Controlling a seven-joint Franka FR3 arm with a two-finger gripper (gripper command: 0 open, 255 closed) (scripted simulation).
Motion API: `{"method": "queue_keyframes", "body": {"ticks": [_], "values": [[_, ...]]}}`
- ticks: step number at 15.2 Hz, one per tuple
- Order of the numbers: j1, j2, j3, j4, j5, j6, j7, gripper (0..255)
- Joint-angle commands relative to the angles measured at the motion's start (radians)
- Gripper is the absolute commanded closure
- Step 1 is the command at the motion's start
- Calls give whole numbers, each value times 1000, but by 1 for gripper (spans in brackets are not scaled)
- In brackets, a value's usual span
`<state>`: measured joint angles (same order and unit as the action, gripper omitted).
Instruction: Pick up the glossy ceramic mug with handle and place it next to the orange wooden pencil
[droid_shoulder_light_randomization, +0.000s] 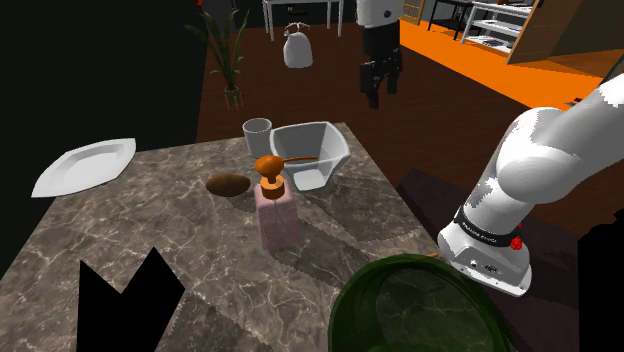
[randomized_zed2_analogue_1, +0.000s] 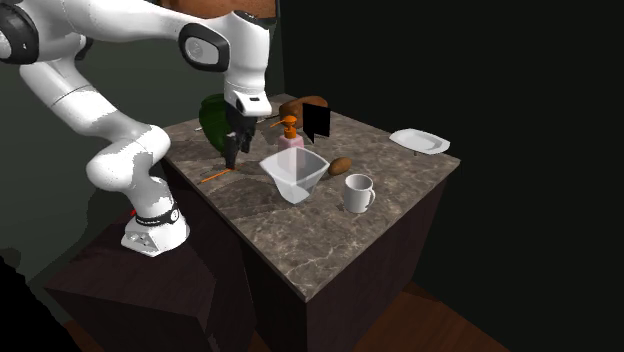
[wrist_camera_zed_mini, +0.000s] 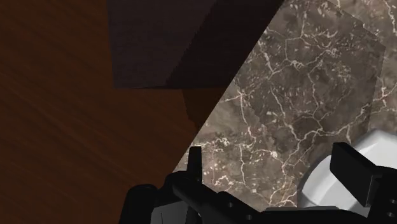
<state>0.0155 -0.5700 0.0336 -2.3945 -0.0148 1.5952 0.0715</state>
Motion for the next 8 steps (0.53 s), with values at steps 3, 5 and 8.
{"method": "queue_keyframes", "body": {"ticks": [3,5,8], "values": [[17,145,28,63,11,100,21,0],[24,215,42,102,13,139,32,0],[34,322,61,169,11,190,48,0]]}}
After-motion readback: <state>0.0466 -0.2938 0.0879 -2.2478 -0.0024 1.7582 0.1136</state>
